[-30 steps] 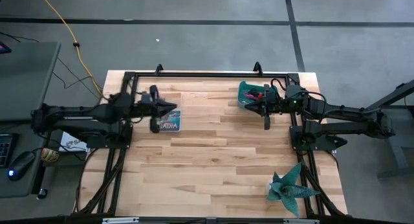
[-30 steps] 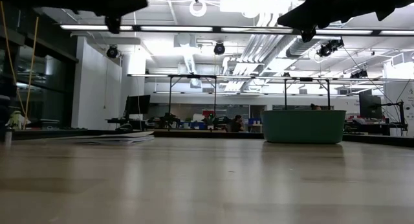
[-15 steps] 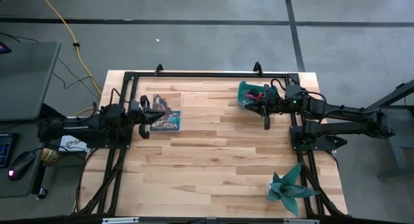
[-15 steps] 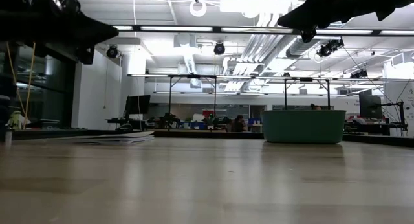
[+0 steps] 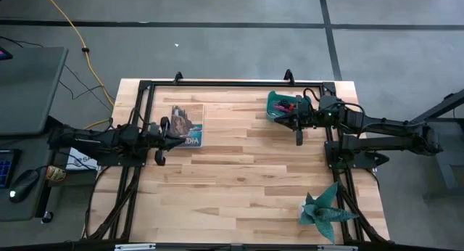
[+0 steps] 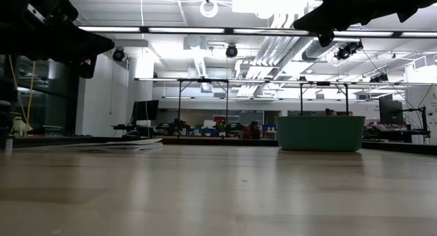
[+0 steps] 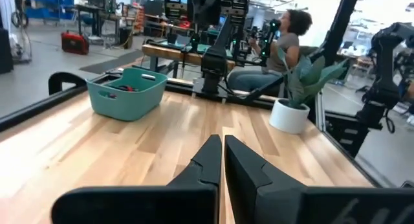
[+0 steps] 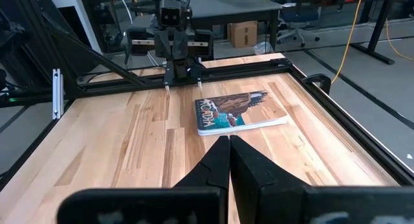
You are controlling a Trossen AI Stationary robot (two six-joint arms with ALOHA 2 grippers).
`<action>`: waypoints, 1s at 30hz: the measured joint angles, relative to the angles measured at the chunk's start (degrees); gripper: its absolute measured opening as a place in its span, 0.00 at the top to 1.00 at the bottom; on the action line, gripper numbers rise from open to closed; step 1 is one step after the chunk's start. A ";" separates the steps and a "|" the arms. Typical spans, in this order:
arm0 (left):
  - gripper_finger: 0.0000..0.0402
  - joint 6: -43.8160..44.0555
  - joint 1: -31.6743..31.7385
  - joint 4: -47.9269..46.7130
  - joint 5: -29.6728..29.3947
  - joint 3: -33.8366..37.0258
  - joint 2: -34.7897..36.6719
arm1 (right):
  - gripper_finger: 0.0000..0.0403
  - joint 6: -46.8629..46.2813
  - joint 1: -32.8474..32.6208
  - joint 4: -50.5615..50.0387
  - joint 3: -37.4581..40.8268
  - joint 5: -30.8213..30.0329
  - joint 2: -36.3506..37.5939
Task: Pick and place USB-C Cables
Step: Return to Home Position
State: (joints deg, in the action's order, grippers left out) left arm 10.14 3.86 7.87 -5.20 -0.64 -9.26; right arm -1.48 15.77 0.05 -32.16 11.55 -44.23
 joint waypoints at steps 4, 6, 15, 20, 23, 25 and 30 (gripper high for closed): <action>1.00 -3.42 -1.90 0.01 -2.37 0.00 0.38 | 1.00 -0.01 -0.01 -0.06 0.00 0.00 0.00; 1.00 -5.00 -1.89 0.03 -1.87 -0.02 1.24 | 1.00 -0.01 -0.01 -0.13 0.00 0.00 0.00; 1.00 -7.35 0.15 -7.62 4.83 -0.04 7.88 | 1.00 -0.02 0.00 -0.54 0.00 -0.02 0.00; 1.00 -7.53 2.16 -7.59 8.51 -0.48 9.01 | 1.00 -1.07 0.00 -0.83 0.00 -0.07 -0.01; 1.00 -7.33 2.25 -7.52 8.71 -0.48 7.97 | 1.00 -1.07 -0.01 -1.22 0.00 -0.07 -0.02; 1.00 -7.09 2.25 -7.42 8.86 -0.46 8.15 | 1.00 -1.07 0.00 -1.24 0.00 -0.07 -0.02; 1.00 -5.20 2.25 -7.37 8.62 -0.44 8.08 | 1.00 -1.07 -0.01 -1.59 0.00 -0.07 -0.02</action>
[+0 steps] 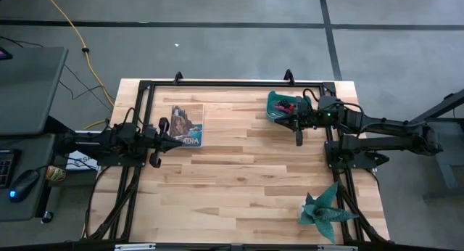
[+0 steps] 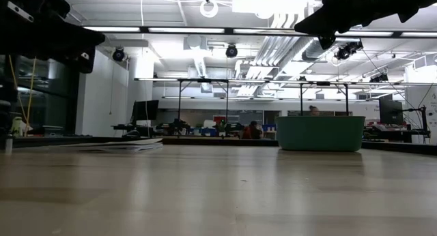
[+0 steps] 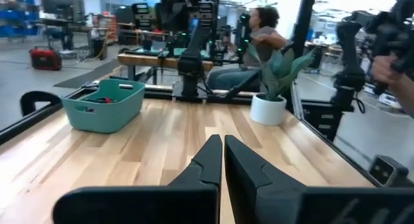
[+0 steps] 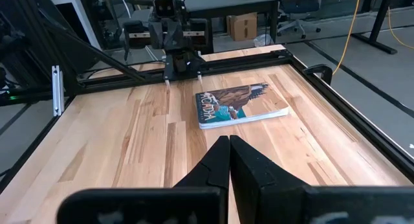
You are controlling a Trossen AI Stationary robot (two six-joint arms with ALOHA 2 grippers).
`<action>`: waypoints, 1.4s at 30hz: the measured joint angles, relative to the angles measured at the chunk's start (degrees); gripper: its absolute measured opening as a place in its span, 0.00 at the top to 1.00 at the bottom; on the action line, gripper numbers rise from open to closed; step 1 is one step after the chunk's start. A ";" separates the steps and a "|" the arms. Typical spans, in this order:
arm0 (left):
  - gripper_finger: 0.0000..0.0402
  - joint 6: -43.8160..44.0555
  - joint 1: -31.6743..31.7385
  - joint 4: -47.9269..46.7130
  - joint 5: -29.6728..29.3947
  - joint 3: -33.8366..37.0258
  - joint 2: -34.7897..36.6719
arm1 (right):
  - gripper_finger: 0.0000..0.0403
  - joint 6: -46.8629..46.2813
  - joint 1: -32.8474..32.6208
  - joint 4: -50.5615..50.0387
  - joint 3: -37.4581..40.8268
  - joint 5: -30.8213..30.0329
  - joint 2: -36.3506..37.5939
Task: Pick and place USB-C Cables
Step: Return to Home Position
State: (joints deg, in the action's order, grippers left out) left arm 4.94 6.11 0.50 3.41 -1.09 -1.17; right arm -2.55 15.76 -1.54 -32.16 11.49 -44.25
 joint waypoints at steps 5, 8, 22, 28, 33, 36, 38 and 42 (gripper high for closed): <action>1.00 2.09 0.04 0.19 -3.45 0.35 -0.10 | 1.00 0.00 0.01 0.00 0.00 0.00 0.00; 1.00 2.45 0.02 0.15 -3.62 0.35 -0.10 | 1.00 0.00 0.00 0.00 0.00 0.01 0.00; 1.00 0.82 0.00 0.21 -4.49 0.35 -0.10 | 1.00 -0.28 0.01 0.00 0.00 0.02 0.00; 1.00 0.83 0.00 0.21 -4.49 0.35 -0.10 | 1.00 -0.41 0.01 0.00 0.00 0.02 0.31; 1.00 0.84 0.00 0.21 -4.49 0.35 -0.10 | 1.00 -0.01 -0.08 0.02 0.00 1.14 2.46; 1.00 0.84 0.00 0.21 -4.49 0.35 -0.10 | 1.00 1.01 -1.45 -0.25 0.43 2.44 4.34; 1.00 0.84 0.00 0.19 -4.49 0.37 -0.10 | 1.00 1.32 -3.09 -1.89 1.28 2.56 6.46; 1.00 0.84 0.00 0.20 -4.51 0.38 -0.10 | 1.00 1.37 -6.08 -4.31 3.48 0.79 12.95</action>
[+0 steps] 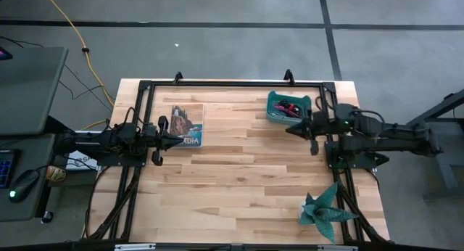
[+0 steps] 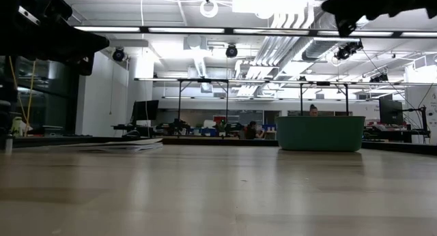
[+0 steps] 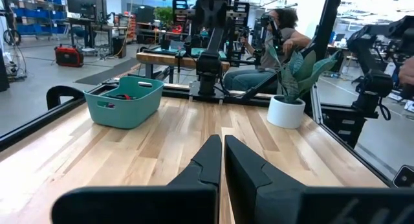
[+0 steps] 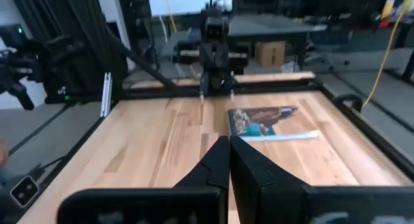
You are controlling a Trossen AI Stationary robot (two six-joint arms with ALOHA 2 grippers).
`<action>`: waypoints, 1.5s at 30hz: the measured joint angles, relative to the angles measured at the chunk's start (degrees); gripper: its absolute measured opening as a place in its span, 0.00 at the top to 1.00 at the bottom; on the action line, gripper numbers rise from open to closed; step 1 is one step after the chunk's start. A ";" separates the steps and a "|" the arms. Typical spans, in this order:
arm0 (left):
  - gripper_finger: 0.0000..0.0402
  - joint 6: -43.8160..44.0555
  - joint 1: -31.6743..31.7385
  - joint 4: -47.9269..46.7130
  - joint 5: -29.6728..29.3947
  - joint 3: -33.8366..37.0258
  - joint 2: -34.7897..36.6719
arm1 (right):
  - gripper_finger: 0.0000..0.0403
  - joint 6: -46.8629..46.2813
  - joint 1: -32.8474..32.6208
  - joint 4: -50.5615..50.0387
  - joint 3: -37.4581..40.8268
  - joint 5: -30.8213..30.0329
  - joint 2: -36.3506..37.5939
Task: Pick and place USB-C Cables
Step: Return to Home Position
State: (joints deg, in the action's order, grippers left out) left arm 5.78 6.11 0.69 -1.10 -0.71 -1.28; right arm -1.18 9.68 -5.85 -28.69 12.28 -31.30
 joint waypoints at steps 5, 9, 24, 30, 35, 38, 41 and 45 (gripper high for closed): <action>1.00 0.00 0.00 0.02 0.00 0.00 0.00 | 1.00 -0.36 -2.29 -0.08 4.07 -2.26 10.47; 1.00 0.00 0.00 0.02 0.01 0.00 0.00 | 1.00 -1.50 -4.28 0.60 8.07 -2.49 17.51; 1.00 0.00 0.00 0.00 0.02 0.00 0.00 | 1.00 -1.87 -8.54 6.72 18.97 -5.90 30.37; 1.00 0.00 0.00 0.00 0.02 0.00 0.00 | 1.00 -1.39 -10.65 12.15 23.64 -8.51 30.50; 1.00 0.00 0.00 0.00 0.02 0.00 0.00 | 1.00 -1.55 -11.66 11.99 23.91 -11.41 30.55; 1.00 0.00 0.00 0.00 0.01 0.00 0.00 | 1.00 -1.57 -12.60 10.27 23.91 -12.11 30.56; 1.00 0.00 0.00 0.00 0.02 0.00 0.00 | 1.00 -2.00 -13.57 7.52 23.93 -13.35 30.55; 1.00 0.00 0.01 0.02 0.02 0.00 0.00 | 1.00 -2.81 -14.86 6.72 23.93 -15.75 30.57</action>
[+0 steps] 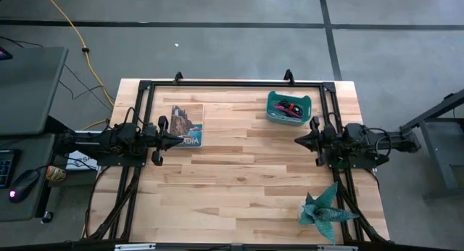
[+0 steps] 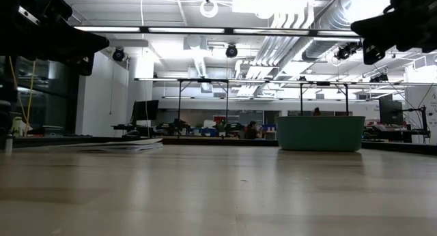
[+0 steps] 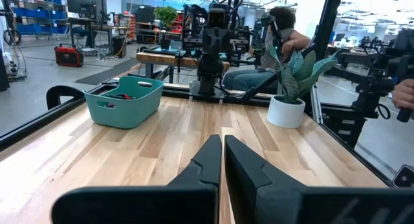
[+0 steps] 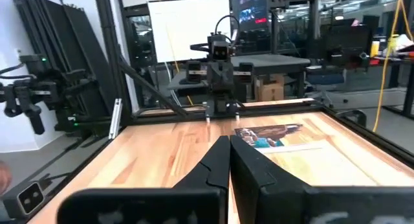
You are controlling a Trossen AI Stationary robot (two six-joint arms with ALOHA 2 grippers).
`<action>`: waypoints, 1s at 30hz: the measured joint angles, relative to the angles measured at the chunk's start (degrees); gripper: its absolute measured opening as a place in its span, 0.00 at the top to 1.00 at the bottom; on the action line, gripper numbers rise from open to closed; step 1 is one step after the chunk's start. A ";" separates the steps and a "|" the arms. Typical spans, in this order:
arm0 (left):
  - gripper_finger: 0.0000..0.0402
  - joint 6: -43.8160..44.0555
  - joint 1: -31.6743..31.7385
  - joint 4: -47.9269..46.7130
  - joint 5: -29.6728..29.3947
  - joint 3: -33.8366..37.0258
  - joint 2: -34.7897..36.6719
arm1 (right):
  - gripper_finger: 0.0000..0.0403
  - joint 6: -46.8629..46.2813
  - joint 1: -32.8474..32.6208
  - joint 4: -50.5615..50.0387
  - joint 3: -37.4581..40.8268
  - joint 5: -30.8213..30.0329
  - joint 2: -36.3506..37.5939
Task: Pick and place USB-C Cables
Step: Return to Home Position
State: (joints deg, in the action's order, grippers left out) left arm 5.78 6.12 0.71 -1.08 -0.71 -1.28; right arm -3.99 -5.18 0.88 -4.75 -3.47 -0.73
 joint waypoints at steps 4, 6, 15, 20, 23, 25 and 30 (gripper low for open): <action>1.00 0.00 0.00 -0.01 0.00 0.00 0.00 | 1.00 0.39 -0.99 0.16 0.01 -0.65 0.00; 1.00 0.00 -0.01 -0.02 -0.02 0.02 0.00 | 1.00 0.41 -1.37 2.10 1.05 -1.04 0.03; 1.00 0.00 0.00 -0.02 0.00 0.02 -0.02 | 1.00 0.37 -1.48 6.66 4.17 1.56 0.57; 1.00 0.00 0.01 -0.01 -0.02 0.02 -0.02 | 1.00 -0.05 -1.68 2.68 4.17 3.98 0.52; 1.00 0.01 0.01 -0.02 -0.02 0.02 -0.02 | 1.00 -0.57 -1.68 0.03 4.17 3.55 0.28; 1.00 0.00 0.01 -0.02 -0.02 0.02 -0.02 | 1.00 -0.28 -1.68 -0.01 4.17 3.89 0.35; 1.00 0.00 0.01 -0.02 -0.01 0.02 -0.02 | 1.00 -0.55 -1.68 -0.06 4.17 4.01 0.35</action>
State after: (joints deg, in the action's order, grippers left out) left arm 5.78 6.13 0.69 -1.09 -0.69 -1.30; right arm -4.54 -6.85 0.82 -0.58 0.54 -0.38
